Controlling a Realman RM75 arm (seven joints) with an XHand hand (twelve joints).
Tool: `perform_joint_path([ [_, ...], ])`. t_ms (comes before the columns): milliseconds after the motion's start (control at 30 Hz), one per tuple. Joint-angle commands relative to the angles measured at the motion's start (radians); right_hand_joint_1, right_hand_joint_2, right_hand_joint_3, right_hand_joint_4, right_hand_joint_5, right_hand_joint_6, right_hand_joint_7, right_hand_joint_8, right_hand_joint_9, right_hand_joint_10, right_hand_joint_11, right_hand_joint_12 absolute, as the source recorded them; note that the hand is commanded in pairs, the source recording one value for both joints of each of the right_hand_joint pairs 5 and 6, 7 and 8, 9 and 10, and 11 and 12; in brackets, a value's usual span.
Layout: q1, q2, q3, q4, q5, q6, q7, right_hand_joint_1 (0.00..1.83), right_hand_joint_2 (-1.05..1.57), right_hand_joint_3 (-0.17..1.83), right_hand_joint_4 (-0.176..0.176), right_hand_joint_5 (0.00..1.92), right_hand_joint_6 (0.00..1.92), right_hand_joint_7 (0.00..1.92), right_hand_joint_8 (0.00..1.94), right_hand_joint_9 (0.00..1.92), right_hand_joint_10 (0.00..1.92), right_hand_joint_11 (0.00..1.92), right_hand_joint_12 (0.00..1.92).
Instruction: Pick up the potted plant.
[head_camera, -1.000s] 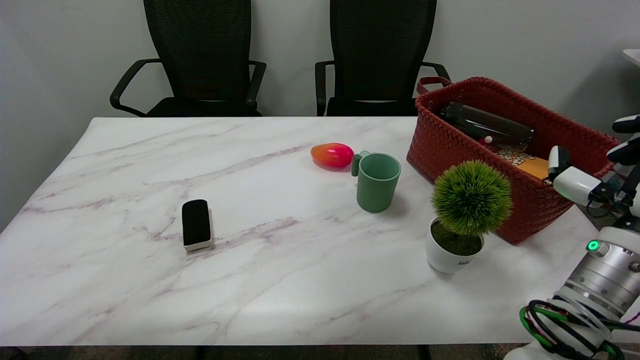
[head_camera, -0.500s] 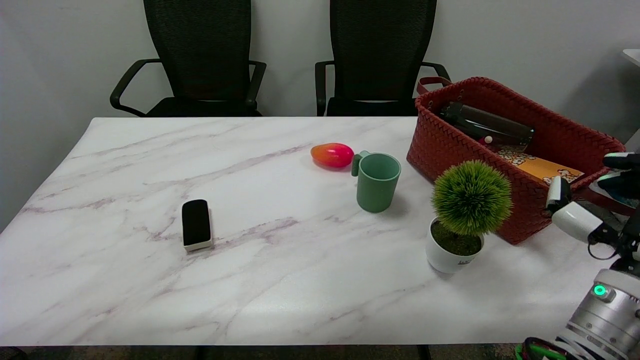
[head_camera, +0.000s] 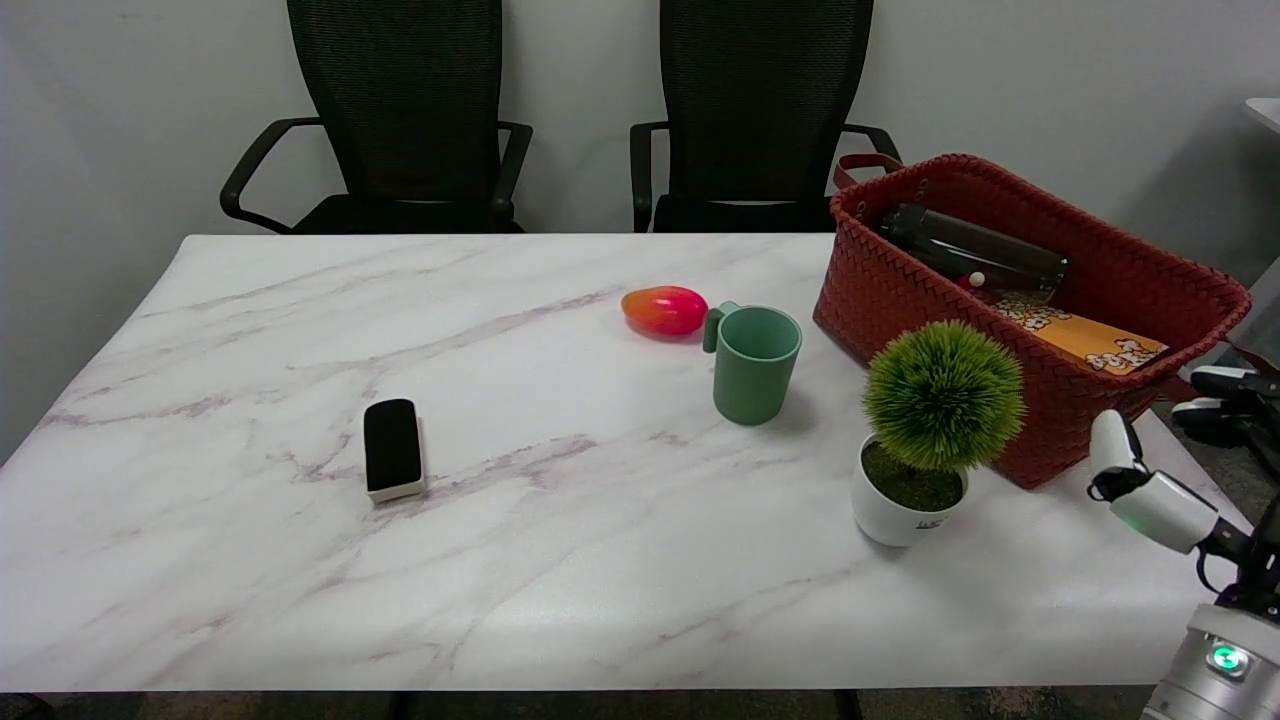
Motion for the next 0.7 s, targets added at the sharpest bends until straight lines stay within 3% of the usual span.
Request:
perform_joint_path([
  [33,0.008,0.010,-0.045,-0.261,0.064,0.000,0.641,1.06,0.20,1.00,0.000,0.75,0.75,1.00,1.00,0.79,0.79,0.84,0.84],
  [200,0.019,0.021,-0.058,-0.320,0.074,-0.035,0.723,1.06,0.15,1.01,0.000,0.68,0.68,0.77,0.77,0.71,0.71,0.76,0.76],
  [700,0.035,0.032,-0.075,-0.398,0.100,-0.188,0.841,1.05,-0.03,1.04,0.000,0.16,0.16,0.53,0.53,0.60,0.60,0.69,0.69],
])
